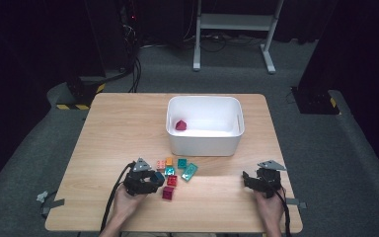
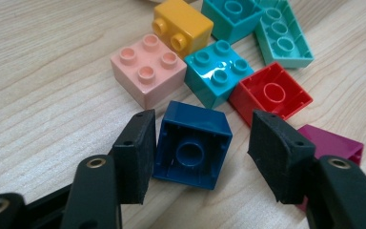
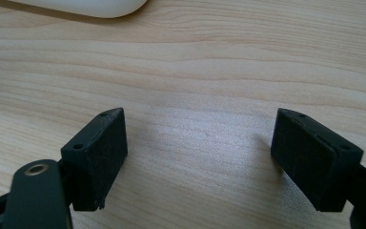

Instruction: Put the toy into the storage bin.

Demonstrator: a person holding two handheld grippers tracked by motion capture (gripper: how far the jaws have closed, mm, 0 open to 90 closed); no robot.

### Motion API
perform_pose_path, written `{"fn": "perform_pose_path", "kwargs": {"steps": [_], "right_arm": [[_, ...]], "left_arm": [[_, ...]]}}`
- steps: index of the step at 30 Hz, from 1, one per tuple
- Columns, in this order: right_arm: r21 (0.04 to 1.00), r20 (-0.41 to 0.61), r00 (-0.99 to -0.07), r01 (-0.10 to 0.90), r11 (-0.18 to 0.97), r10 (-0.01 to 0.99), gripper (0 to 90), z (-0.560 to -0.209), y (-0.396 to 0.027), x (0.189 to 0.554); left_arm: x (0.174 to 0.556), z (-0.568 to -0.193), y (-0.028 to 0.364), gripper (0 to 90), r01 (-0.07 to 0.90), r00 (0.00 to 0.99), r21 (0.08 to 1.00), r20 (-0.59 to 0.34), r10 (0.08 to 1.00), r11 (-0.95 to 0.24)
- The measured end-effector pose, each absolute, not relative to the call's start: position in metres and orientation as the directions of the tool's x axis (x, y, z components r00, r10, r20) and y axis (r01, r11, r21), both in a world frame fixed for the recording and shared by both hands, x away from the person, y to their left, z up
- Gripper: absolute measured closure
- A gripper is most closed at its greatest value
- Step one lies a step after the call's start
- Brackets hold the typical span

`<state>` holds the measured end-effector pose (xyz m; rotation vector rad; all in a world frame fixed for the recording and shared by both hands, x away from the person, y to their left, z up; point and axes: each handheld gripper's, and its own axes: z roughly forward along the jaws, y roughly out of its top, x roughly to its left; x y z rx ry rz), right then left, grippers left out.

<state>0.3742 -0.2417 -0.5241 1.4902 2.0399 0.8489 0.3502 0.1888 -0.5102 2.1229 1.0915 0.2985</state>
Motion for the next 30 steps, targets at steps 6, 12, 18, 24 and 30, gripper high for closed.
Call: {"fn": "perform_pose_path", "kwargs": {"steps": [6, 12, 18, 24, 30], "right_arm": [[0.717, -0.016, -0.299, 0.661, 0.219, 0.954, 19.6, -0.5241, -0.2418, 0.3742], [0.717, -0.016, -0.300, 0.661, 0.220, 0.954, 19.6, -0.5241, -0.2418, 0.3742], [0.717, -0.017, -0.300, 0.661, 0.220, 0.954, 19.6, -0.5241, -0.2419, 0.3742], [0.717, -0.016, -0.299, 0.661, 0.219, 0.954, 19.6, -0.5241, -0.2418, 0.3742], [0.717, -0.016, -0.299, 0.661, 0.219, 0.954, 19.6, -0.5241, -0.2418, 0.3743]], "left_arm": [[0.3510, -0.5122, 0.1898, 47.5, 0.611, 0.614, 0.693, -0.110, 0.782, -0.382], [0.3512, -0.5139, 0.1903, 53.7, 0.609, 0.620, 0.692, -0.111, 0.777, -0.388], [0.3505, -0.5151, 0.1903, 56.8, 0.601, 0.628, 0.700, -0.114, 0.770, -0.386], [0.3485, -0.5148, 0.1919, 58.4, 0.588, 0.641, 0.707, -0.112, 0.760, -0.392], [0.3464, -0.5096, 0.1953, 58.6, 0.588, 0.645, 0.718, -0.139, 0.752, -0.372]]}}
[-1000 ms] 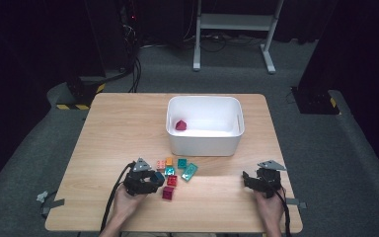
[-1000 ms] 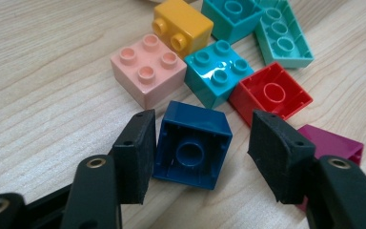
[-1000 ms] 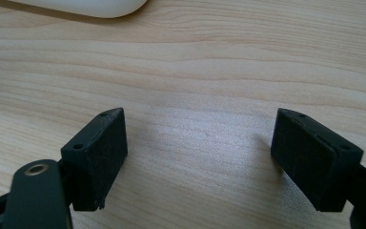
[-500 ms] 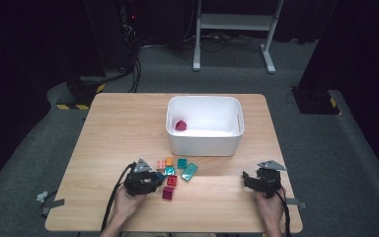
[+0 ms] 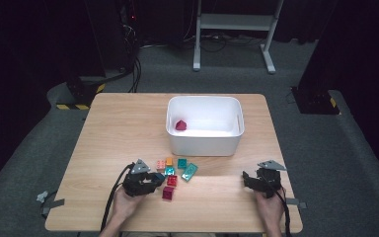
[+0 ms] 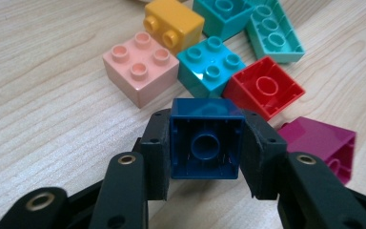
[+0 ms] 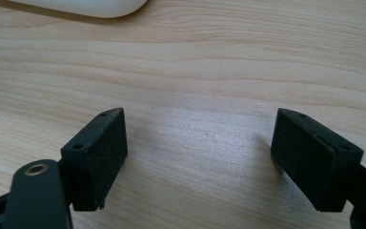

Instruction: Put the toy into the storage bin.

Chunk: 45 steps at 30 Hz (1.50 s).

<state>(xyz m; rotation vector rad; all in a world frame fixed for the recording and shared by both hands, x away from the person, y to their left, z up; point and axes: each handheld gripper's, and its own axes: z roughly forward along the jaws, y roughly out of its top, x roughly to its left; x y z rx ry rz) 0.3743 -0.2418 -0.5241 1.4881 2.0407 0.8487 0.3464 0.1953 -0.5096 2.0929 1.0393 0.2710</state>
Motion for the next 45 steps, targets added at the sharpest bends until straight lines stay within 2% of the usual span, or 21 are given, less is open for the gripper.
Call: {"fn": "perform_pose_path", "kwargs": {"steps": [11, 25, 45], "right_arm": [[0.716, -0.014, -0.300, 0.662, 0.219, 0.954, 19.6, -0.524, -0.242, 0.374], [0.717, -0.013, -0.301, 0.662, 0.219, 0.954, 19.5, -0.524, -0.242, 0.374], [0.716, -0.013, -0.301, 0.662, 0.219, 0.954, 19.5, -0.524, -0.242, 0.374]], "left_arm": [[0.339, -0.490, 0.210, 58.8, 0.592, 0.638, 0.735, -0.176, 0.749, -0.331], [0.351, -0.466, 0.235, 58.8, 0.621, 0.584, 0.747, -0.240, 0.776, -0.237], [0.371, -0.424, 0.242, 58.8, 0.595, 0.581, 0.776, -0.233, 0.780, -0.211]]}}
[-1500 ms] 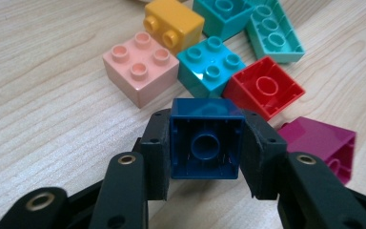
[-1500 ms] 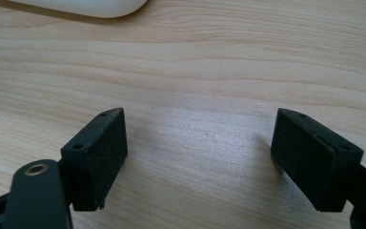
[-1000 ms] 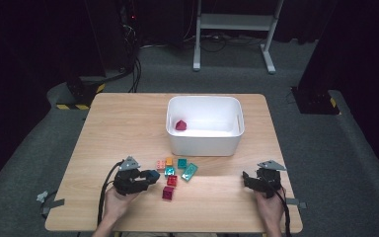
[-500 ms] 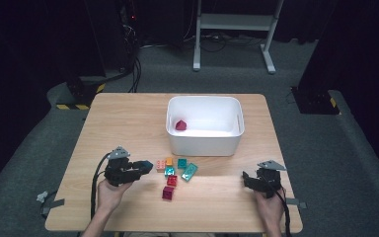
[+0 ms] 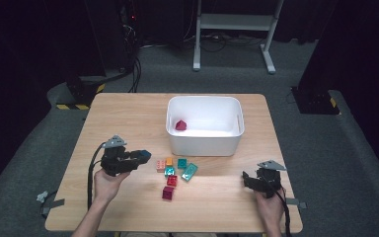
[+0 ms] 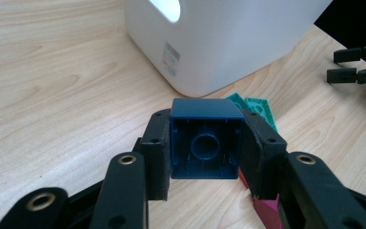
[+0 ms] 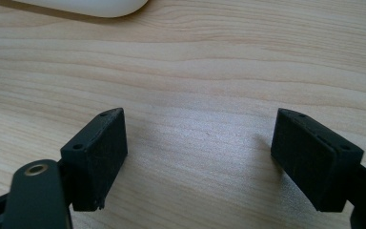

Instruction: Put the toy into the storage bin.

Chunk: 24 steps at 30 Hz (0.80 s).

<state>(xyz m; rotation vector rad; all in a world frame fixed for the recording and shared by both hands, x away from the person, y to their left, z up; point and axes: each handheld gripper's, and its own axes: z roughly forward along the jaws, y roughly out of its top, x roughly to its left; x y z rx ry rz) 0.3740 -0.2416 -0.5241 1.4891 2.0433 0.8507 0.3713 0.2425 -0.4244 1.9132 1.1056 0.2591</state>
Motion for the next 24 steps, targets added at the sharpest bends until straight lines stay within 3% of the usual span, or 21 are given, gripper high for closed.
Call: {"fn": "perform_pose_path", "kwargs": {"steps": [24], "right_arm": [[0.716, -0.013, -0.301, 0.662, 0.219, 0.954, 19.5, -0.524, -0.242, 0.374]], "left_arm": [[0.402, -0.391, 0.232, 58.9, 0.568, 0.622, 0.794, -0.243, 0.745, -0.216]]}}
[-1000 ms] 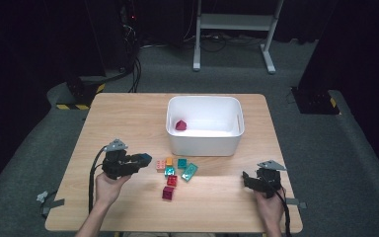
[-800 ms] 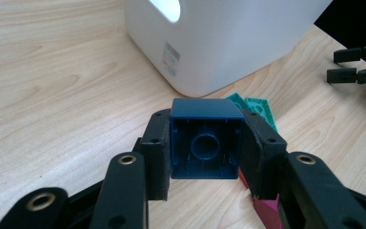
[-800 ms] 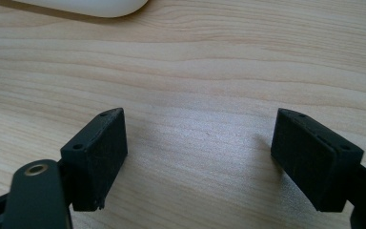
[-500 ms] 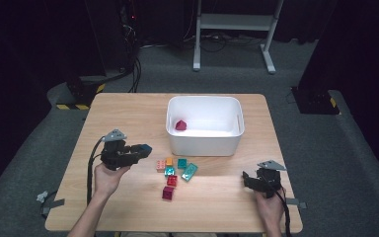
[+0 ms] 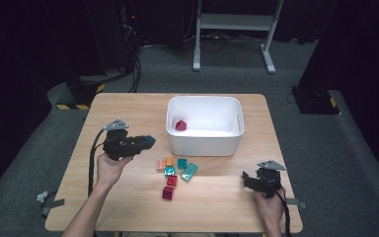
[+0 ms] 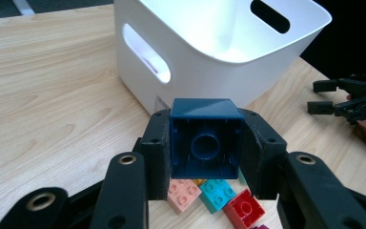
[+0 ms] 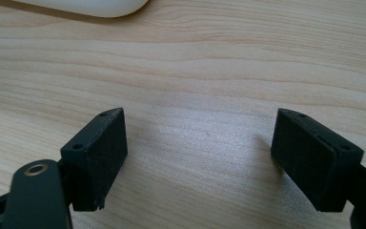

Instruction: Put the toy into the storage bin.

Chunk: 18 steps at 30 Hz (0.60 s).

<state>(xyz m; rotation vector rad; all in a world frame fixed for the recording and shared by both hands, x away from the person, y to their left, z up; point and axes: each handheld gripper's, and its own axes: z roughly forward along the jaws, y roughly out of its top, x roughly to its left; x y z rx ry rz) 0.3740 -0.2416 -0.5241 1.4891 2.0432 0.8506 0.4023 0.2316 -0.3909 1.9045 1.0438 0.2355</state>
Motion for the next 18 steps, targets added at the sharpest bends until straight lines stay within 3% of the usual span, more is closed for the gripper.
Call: {"fn": "perform_pose_path", "kwargs": {"steps": [18], "right_arm": [[0.717, -0.013, -0.301, 0.662, 0.219, 0.953, 19.5, -0.524, -0.242, 0.374]], "left_arm": [[0.424, -0.370, 0.216, 58.8, 0.558, 0.636, 0.809, -0.273, 0.721, -0.186]]}}
